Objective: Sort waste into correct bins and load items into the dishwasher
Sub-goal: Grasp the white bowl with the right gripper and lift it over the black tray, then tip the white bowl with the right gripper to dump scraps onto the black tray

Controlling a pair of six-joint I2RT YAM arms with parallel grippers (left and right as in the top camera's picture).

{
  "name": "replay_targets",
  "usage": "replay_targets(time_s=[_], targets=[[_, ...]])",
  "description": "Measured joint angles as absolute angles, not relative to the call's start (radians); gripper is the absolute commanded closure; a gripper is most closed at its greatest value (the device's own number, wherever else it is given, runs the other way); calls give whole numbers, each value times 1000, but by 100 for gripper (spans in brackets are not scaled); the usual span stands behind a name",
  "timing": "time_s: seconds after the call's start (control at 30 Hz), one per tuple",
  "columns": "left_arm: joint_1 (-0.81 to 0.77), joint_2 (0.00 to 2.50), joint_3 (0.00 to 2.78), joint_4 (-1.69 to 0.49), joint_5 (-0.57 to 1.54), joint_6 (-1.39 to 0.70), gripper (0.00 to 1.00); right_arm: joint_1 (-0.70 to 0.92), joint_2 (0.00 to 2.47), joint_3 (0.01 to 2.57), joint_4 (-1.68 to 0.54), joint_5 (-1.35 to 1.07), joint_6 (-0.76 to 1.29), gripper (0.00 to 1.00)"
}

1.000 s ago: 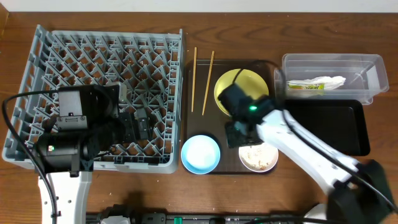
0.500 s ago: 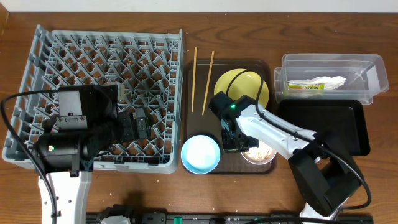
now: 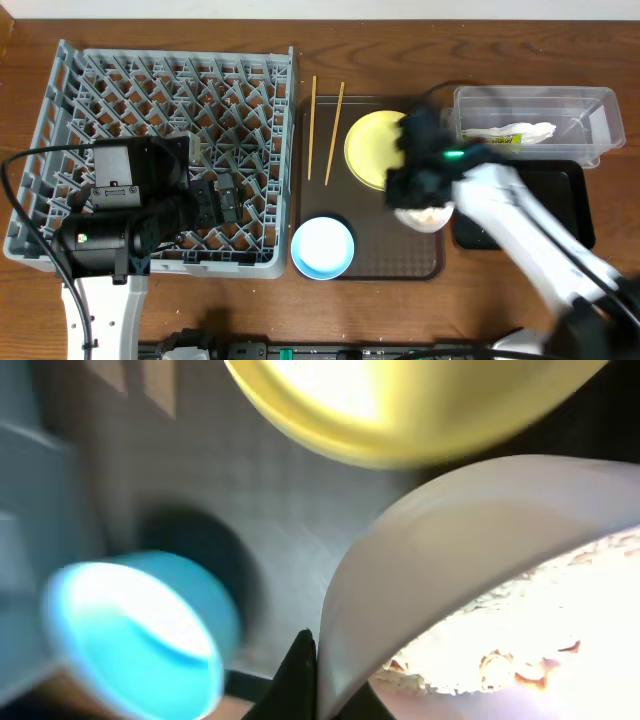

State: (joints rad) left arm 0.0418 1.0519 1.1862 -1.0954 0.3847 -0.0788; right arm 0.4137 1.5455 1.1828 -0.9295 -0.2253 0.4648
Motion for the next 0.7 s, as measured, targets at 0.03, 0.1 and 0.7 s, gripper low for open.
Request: replay_targets(time_s=[0.03,0.1,0.7], targets=[[42,1052,1186,-1095,385,-78,1,358,1501,1182,-926,-272,443,99],[42,1052,1186,-1095,385,-78,1,256,1432,1183,-927,-347,404,99],[42,1052,1186,-1088,382,-78,1,-493,1372,784,-546,-1067,121,99]])
